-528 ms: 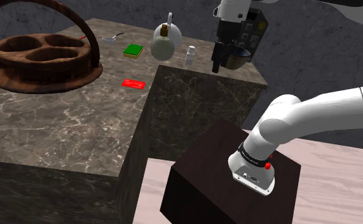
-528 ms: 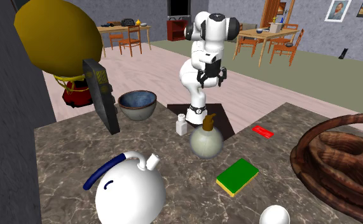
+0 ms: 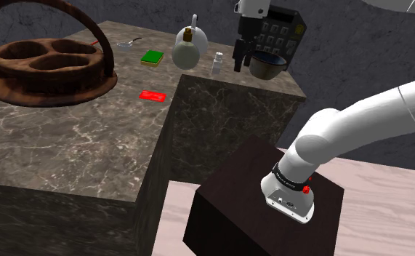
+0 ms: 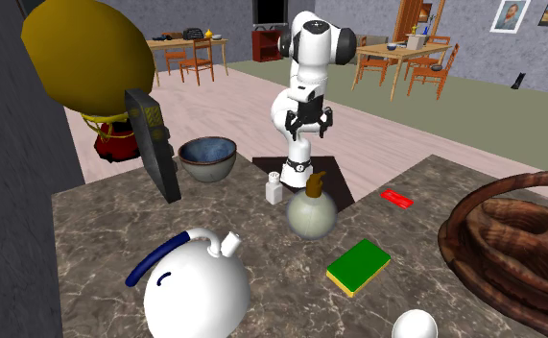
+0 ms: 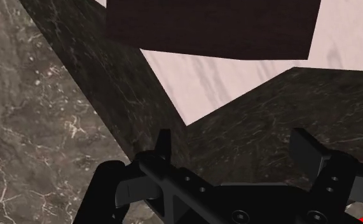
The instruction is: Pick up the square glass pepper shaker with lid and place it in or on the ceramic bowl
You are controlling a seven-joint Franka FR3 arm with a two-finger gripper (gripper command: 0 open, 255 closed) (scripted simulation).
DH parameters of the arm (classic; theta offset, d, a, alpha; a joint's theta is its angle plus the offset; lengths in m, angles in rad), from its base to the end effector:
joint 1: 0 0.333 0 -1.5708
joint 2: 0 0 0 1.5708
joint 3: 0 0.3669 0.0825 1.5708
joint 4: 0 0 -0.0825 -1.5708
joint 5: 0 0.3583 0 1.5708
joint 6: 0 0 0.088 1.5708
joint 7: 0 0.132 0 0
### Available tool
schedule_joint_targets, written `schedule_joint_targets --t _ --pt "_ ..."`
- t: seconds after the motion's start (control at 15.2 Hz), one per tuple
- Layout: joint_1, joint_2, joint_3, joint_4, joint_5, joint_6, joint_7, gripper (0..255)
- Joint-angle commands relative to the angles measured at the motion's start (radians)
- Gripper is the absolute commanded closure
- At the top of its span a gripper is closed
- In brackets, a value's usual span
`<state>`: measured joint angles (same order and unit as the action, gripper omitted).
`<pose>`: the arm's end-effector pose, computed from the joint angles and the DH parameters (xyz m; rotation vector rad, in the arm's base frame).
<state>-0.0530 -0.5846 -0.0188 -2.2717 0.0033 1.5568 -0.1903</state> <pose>0.3010 -0.0229 0.5825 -3.0991 -0.1895 0.1983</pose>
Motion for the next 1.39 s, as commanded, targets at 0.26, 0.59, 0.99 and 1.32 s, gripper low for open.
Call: schedule_joint_targets --t 0.26,0.59,0.99,1.32 --pt "-0.019 0.222 -0.050 0.180 -0.038 0.039 -0.078 0" --pt "-0.035 0.409 -0.086 0.366 -0.052 0.039 -0.144 0" --pt "-0.058 0.625 -0.117 0.614 -0.049 0.005 -0.215 0" --pt "-0.059 0.609 -0.117 0.528 -0.051 0.076 -0.213 0"
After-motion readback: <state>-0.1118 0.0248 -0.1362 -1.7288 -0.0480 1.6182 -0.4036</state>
